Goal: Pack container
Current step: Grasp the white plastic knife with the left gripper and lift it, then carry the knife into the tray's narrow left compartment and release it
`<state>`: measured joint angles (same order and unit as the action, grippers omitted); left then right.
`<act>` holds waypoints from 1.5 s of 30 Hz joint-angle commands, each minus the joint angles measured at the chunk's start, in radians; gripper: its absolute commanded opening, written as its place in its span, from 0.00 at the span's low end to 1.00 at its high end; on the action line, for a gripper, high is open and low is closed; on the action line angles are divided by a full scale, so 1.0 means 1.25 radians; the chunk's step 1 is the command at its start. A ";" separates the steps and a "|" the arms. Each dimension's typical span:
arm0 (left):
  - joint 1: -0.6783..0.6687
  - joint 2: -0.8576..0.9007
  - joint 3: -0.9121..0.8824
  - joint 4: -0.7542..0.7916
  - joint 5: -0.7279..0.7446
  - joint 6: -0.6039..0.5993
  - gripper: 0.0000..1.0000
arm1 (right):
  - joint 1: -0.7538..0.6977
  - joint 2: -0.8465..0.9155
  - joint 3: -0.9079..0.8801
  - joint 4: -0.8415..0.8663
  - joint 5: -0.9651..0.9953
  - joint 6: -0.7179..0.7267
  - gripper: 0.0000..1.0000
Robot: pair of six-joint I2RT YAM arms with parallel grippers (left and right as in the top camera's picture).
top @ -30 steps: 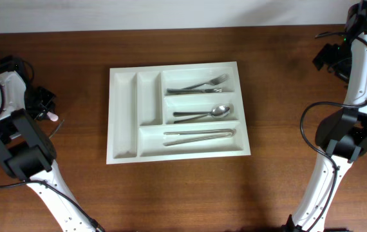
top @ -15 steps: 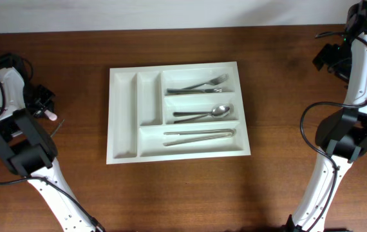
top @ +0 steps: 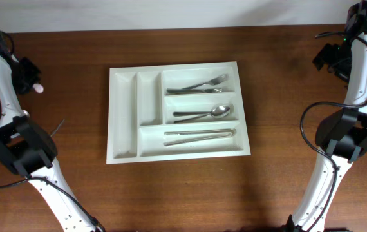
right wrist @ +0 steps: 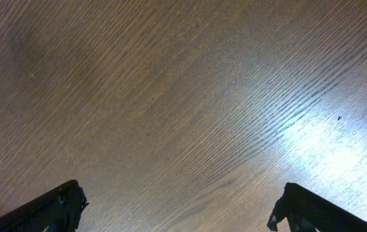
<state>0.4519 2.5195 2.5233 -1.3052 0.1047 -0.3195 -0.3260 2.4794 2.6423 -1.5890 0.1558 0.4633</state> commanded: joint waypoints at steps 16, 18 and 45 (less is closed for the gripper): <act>-0.242 0.004 0.078 -0.082 0.323 0.317 0.02 | -0.001 -0.029 0.016 0.000 0.002 -0.002 0.99; -0.276 0.004 0.078 -0.100 0.323 0.317 0.02 | -0.001 -0.029 0.016 0.000 0.002 -0.002 0.99; -0.467 0.004 0.075 -0.305 0.109 0.106 0.02 | -0.001 -0.029 0.016 0.000 0.002 -0.002 0.99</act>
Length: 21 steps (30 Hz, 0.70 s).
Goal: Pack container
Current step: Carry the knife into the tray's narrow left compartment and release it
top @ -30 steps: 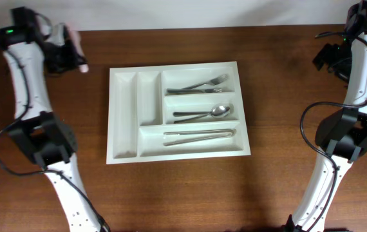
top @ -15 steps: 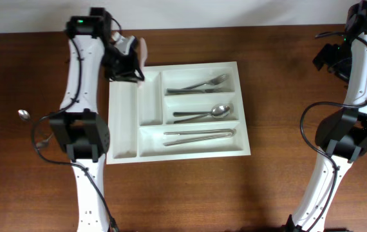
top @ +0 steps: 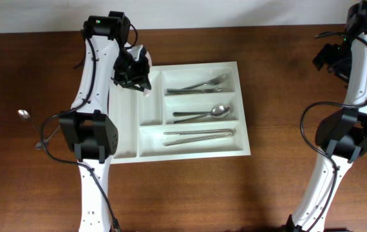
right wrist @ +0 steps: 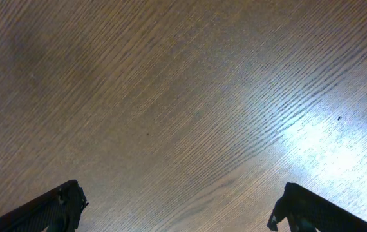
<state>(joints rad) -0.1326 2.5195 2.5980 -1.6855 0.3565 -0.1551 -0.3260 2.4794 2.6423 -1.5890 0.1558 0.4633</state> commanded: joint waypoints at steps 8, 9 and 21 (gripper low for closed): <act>-0.018 0.006 -0.004 0.036 -0.182 -0.025 0.02 | -0.001 -0.029 0.016 0.000 0.002 -0.002 0.99; -0.022 0.006 -0.012 0.047 -0.182 -0.025 0.02 | -0.001 -0.029 0.016 0.000 0.002 -0.002 0.99; -0.060 0.006 -0.168 0.151 -0.221 -0.085 0.02 | -0.001 -0.029 0.016 0.000 0.002 -0.002 0.99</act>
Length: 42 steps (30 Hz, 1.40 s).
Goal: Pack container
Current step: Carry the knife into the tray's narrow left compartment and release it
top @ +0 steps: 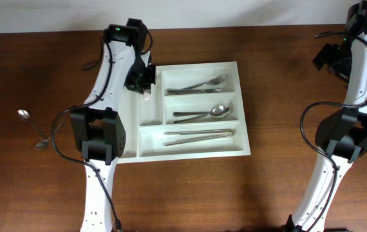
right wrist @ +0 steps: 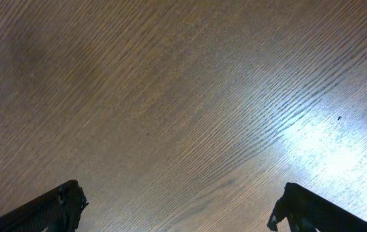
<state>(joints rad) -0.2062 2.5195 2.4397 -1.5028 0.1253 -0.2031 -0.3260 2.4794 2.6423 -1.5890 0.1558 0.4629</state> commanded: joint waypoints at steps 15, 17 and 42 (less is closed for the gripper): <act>-0.023 0.006 -0.139 0.013 -0.035 -0.098 0.02 | -0.001 -0.029 0.016 0.000 0.002 -0.002 0.99; -0.033 0.006 -0.140 0.006 -0.035 -0.098 0.02 | -0.001 -0.029 0.016 0.000 0.002 -0.002 0.99; -0.005 -0.075 -0.141 0.068 -0.081 -0.097 0.71 | -0.001 -0.029 0.016 0.000 0.002 -0.002 0.99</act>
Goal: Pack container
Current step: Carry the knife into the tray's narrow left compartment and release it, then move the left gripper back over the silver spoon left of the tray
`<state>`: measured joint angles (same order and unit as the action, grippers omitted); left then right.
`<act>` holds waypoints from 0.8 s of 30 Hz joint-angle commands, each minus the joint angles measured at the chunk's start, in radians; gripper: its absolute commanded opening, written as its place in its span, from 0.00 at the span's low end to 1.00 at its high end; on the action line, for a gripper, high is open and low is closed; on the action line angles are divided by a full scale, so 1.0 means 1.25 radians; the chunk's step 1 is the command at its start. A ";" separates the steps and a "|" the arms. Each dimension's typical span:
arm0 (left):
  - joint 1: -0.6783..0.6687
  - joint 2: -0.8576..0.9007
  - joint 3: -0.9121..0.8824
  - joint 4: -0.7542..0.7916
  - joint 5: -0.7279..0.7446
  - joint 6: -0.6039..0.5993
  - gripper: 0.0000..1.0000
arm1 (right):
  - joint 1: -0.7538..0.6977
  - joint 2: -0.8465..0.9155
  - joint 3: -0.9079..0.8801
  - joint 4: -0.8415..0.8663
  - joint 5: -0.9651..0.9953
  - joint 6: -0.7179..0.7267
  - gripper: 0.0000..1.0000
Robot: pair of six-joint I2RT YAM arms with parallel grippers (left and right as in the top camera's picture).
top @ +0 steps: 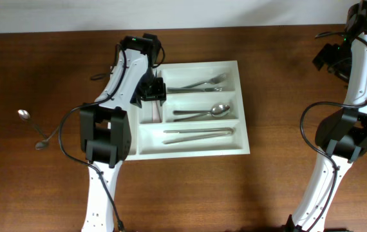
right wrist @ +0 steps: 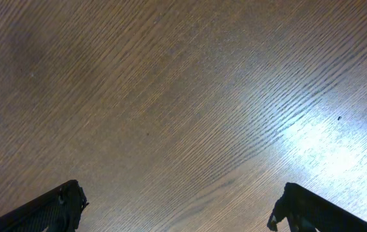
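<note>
A white cutlery tray point(top: 124, 138) lies mid-table. It holds forks point(top: 203, 85) in the top right slot, a spoon point(top: 203, 114) in the slot below, and long utensils point(top: 199, 135) in the bottom slot. My left gripper point(top: 151, 91) hangs over the narrow second slot from the left; its jaws are hidden under its dark body. Two loose spoons point(top: 24, 115) point(top: 40, 145) lie on the wood far left. At the far right edge my right gripper point(right wrist: 177, 206) is open over bare wood, holding nothing.
The tray's leftmost long slot point(top: 122, 109) holds nothing visible. The left arm's links and cable point(top: 100, 129) reach across the tray's left side. The right arm point(top: 354, 77) stands along the right table edge.
My left gripper has shifted a little right and toward the front, from the tray's top-left rim to over the narrow slot. The right arm and the cutlery in the tray have not moved.
At first my left arm was at the table's far left, away from the tray. Then its gripper hung over the tray's top-left corner, with two spoons showing on the wood at left. It has stayed at the narrow slots since. The right gripper stayed open throughout.
</note>
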<state>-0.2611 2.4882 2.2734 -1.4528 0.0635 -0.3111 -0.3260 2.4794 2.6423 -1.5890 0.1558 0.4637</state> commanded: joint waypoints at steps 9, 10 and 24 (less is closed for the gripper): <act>0.119 -0.191 -0.008 0.049 -0.076 -0.010 0.70 | -0.001 -0.029 0.016 0.000 0.002 -0.002 0.99; 0.124 -0.197 -0.008 0.049 -0.075 -0.009 0.70 | -0.001 -0.029 0.016 0.000 0.002 -0.002 0.99; 0.355 -0.227 -0.098 0.026 -0.208 -0.208 0.65 | -0.001 -0.029 0.016 0.000 0.002 -0.002 0.99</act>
<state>0.0761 2.2192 2.2322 -1.4166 -0.1490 -0.4126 -0.3260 2.4794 2.6423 -1.5890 0.1558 0.4633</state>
